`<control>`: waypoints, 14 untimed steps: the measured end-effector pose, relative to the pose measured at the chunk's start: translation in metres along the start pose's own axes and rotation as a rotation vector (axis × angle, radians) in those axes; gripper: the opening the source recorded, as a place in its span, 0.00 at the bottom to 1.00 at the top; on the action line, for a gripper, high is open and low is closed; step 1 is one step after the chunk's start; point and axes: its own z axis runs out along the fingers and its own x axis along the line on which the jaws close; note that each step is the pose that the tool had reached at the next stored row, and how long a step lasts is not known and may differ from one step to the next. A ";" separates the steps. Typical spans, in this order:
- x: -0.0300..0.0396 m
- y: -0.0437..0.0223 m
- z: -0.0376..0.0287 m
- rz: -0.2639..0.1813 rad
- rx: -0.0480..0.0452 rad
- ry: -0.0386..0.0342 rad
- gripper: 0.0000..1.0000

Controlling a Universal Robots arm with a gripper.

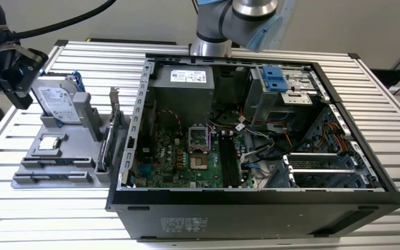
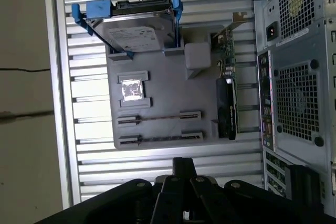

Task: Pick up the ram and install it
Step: 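Pick up the ram and move it above insertion slot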

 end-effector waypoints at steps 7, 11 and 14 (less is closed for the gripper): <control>0.0003 0.0000 0.0000 0.029 -0.0008 -0.0013 0.00; 0.0007 -0.0001 0.0001 0.055 -0.0016 -0.0024 0.00; 0.0010 -0.0001 0.0001 0.078 -0.0022 -0.0034 0.00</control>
